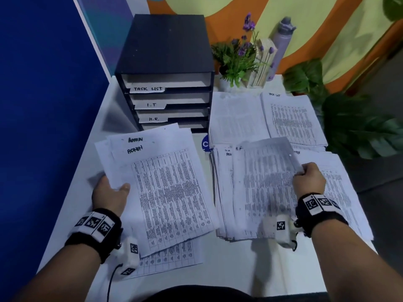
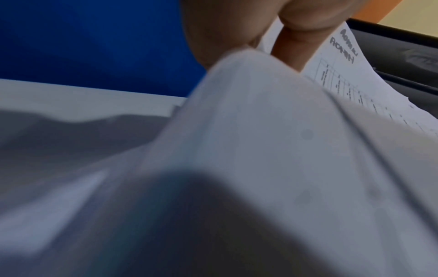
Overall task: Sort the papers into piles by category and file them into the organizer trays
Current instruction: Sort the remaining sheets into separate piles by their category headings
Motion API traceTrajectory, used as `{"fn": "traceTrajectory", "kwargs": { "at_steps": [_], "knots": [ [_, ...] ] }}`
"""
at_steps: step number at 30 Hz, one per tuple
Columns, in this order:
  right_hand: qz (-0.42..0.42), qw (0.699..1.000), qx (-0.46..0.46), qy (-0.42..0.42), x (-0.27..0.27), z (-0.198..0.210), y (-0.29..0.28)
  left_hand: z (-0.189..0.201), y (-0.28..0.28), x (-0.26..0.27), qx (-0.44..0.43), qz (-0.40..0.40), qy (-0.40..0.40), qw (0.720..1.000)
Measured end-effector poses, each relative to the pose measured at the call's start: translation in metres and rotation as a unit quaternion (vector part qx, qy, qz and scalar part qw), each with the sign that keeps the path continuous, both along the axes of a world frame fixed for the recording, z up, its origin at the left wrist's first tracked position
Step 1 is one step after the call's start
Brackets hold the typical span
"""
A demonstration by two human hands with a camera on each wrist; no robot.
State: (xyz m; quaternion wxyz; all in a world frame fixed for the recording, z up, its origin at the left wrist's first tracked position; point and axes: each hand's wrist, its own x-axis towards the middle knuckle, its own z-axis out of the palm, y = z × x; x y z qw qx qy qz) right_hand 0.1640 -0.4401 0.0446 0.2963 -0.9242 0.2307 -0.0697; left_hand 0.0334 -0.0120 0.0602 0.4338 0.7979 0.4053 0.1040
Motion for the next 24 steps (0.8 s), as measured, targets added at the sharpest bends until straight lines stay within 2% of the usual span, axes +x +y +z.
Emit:
{"fn": "traceTrajectory", "kwargs": {
  "at_steps": [7,11,14,17,20,24],
  "knots": [
    [0.055,0.998,-0.003,0.032,0.005,-0.004,0.004,0.002,-0.040,0.021,-0.031,-0.019,-0.012,0.999],
    [0.043,0.998,0.035,0.031,0.015,0.003,-0.005,0.002,-0.053,0.034,-0.039,-0.030,-0.012,0.999],
    [0.042,0.995,0.083,0.023,0.020,0.007,-0.016,0.000,-0.060,0.043,-0.058,-0.029,-0.009,0.998],
    [0.084,0.986,0.145,0.009,0.018,0.012,-0.017,-0.010,-0.062,0.052,-0.126,-0.020,-0.015,0.992],
    [0.133,0.965,0.228,0.008,0.002,0.012,-0.006,-0.013,-0.070,0.055,-0.209,-0.043,-0.019,0.977],
    [0.119,0.932,0.340,0.037,-0.025,-0.002,0.025,-0.018,-0.087,0.053,-0.264,-0.090,0.004,0.960]
  ]
}}
